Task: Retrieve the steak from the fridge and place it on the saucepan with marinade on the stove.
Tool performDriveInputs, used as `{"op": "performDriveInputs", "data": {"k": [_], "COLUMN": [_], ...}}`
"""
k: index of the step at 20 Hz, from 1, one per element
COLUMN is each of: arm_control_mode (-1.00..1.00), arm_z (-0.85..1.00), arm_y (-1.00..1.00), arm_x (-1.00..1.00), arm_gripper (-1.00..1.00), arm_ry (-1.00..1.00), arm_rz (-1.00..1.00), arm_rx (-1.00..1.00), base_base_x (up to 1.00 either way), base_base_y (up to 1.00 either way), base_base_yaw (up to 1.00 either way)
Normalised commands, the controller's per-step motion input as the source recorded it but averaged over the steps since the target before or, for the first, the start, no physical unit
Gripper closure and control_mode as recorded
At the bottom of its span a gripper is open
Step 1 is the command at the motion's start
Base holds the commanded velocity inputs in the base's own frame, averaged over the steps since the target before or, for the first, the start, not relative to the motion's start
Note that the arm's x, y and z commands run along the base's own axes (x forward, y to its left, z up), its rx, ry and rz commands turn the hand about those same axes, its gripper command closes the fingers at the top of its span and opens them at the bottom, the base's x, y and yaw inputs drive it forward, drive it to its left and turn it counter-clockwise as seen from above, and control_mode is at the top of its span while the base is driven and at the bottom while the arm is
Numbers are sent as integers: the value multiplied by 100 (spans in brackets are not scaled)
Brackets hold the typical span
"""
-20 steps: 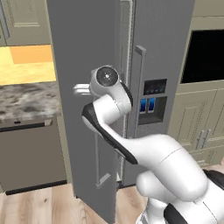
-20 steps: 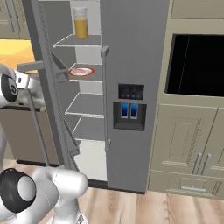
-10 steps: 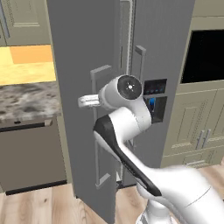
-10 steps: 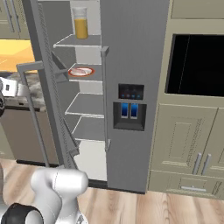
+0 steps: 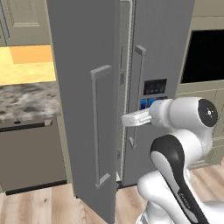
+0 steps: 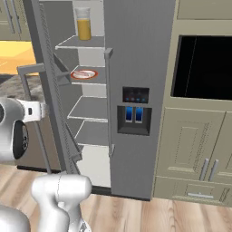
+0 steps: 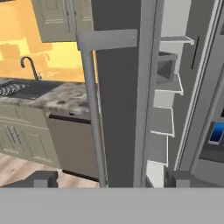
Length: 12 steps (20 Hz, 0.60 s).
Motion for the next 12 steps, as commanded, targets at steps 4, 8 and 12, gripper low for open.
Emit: {"op": "performDriveInputs", "data": {"k": [4, 8, 12], "arm_control_mode": [-100, -100, -100], "arm_z": [0, 0, -15], "arm_y": [-55, -36, -33], "arm_x": [18, 36, 21], "arm_gripper": [-100, -100, -100], "arm_ry": [-7, -8, -5], "arm_rz": [14, 2, 1], "arm_rx": [1, 13, 18], "base_base_x": [0, 0, 0], "base_base_y": [0, 0, 0], "base_base_yaw": [0, 0, 0]}}
